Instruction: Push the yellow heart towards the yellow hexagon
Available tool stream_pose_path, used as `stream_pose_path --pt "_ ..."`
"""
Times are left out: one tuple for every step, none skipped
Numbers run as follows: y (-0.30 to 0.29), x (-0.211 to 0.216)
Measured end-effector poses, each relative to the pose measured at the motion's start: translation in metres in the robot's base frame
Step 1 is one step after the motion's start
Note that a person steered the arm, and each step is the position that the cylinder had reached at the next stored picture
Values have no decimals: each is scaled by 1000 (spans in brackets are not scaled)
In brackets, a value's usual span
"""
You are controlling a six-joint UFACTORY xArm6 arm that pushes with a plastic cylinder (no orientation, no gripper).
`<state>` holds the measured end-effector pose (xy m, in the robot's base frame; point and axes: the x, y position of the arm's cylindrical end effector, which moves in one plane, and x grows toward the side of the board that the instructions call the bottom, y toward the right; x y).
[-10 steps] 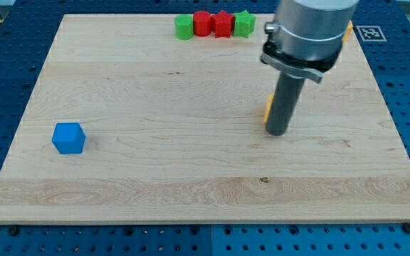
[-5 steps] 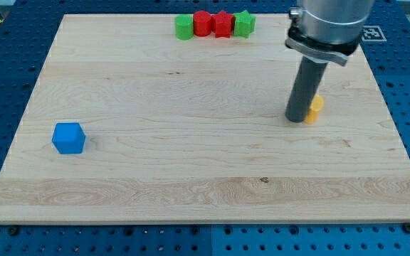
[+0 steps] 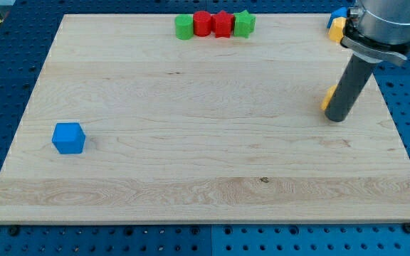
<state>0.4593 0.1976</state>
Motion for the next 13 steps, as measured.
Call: stream_pose_path --pt "-5 -12" --pt "0 -20" --pt "18 -20" --pt "32 -22" --pt "33 -36" --pt "33 -57" --pt "33 -72" --pt "33 -76" --pt "33 -77" --pt "32 -80" --pt "32 -80" --pt "26 -80" --pt "15 -80"
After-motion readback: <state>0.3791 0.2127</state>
